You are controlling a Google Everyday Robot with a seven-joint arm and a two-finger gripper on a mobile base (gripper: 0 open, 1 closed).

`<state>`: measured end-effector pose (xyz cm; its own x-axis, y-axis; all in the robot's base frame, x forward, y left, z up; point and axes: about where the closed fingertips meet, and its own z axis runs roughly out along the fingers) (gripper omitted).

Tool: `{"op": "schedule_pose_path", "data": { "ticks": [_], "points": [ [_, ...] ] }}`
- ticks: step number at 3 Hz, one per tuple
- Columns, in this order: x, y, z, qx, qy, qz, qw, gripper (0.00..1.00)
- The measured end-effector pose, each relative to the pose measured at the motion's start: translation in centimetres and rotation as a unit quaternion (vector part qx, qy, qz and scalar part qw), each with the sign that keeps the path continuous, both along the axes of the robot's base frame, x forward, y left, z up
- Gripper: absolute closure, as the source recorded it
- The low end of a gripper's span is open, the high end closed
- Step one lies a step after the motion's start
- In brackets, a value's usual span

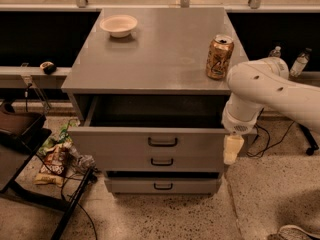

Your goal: Open top drawer

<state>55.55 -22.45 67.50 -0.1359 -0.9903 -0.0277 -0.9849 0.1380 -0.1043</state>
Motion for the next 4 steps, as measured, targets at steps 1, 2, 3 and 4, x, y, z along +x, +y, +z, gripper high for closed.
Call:
{"op": "schedule_pose_path", "data": {
  "ticks": [1, 2, 3, 4],
  "points": [
    [-4.4, -0.4, -1.3, -0.005, 0.044, 0.003, 0.9990, 0.42],
    [-4.3, -0.3, -0.8, -0.005, 0.044, 0.003, 0.9990, 0.66],
    [-4.2, -0.3, -0.1, -0.005, 0.044, 0.003, 0.9990, 0.89],
    [-4.2, -0.3, 0.0, -0.005, 0.044, 0.003, 0.9990, 1.00]
  ]
}}
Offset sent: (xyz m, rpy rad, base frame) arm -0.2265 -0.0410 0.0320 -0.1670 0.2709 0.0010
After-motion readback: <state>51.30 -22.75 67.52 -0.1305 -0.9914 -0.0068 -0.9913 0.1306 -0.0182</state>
